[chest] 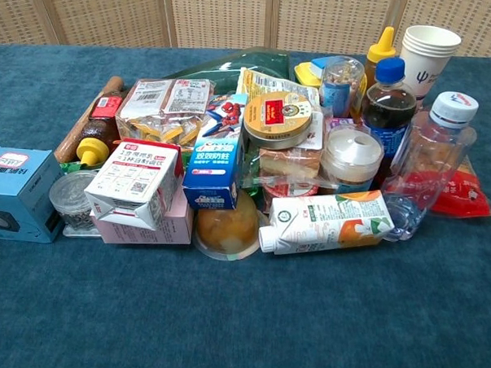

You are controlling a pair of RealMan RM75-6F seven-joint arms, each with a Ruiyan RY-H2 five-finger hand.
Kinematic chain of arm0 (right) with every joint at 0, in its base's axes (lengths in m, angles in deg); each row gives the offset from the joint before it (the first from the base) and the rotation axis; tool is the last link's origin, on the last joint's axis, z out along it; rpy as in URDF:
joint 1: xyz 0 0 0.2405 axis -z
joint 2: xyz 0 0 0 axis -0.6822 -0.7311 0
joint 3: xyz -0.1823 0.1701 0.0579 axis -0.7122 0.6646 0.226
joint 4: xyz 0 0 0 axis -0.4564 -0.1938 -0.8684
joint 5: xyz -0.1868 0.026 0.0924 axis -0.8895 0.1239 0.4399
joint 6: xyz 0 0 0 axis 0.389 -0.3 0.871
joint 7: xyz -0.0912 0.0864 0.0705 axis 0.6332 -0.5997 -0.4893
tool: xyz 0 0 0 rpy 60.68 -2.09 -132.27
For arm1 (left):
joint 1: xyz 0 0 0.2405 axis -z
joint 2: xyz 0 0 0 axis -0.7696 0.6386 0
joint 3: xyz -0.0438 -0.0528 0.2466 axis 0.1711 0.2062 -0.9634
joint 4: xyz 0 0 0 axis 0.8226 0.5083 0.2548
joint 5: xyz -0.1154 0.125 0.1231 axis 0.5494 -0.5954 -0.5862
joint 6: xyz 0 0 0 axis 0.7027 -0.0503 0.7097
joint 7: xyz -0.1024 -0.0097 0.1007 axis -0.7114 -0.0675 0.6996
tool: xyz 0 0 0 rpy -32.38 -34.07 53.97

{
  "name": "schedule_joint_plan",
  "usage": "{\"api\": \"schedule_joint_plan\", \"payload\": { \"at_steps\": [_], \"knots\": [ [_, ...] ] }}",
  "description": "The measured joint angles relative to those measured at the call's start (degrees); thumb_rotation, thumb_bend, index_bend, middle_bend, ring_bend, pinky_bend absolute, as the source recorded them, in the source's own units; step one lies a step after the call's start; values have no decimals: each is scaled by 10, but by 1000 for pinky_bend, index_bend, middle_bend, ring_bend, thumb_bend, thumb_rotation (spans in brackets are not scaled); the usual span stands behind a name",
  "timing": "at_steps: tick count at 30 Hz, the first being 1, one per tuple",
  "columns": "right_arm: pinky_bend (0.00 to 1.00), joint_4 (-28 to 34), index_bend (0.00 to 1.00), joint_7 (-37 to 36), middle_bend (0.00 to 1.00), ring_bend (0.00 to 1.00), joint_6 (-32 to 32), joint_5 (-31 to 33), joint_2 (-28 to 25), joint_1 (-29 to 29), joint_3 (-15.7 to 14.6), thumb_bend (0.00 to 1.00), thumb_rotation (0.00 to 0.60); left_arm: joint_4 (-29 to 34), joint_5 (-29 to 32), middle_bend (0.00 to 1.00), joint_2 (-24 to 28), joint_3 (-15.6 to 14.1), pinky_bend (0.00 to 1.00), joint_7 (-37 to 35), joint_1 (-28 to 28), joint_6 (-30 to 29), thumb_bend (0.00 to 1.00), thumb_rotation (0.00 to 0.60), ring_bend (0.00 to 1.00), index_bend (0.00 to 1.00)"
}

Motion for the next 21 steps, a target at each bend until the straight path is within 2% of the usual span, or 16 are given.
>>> {"api": "schedule_joint_plan", "payload": {
  "at_steps": [8,11,13,17,19,21],
  "knots": [
    [0,-3,0,-9,0,0,9,-4,-1,6,-2,96,215,-1,3,125,-30,1,0,7,36,52,68,429,85,56],
    [0,-6,0,-13,0,0,12,-3,-1,9,-3,99,214,-2,6,142,-39,2,0,3,49,72,68,429,118,62],
    [0,-7,0,-15,0,0,15,-3,-2,11,-3,98,215,-2,9,169,-45,3,0,-1,58,86,69,462,186,88],
    [0,-10,0,-20,0,0,21,-2,-3,15,-3,98,215,-2,13,252,-56,4,0,-19,73,107,72,587,328,165],
    [0,-11,0,-23,0,0,21,0,-3,16,-2,99,213,-5,16,314,-64,4,5,-24,82,119,91,600,407,222],
    [0,-11,0,-24,0,0,21,0,-3,17,-2,99,209,-7,17,402,-74,5,77,-26,89,127,133,600,506,311]
  ]
}}
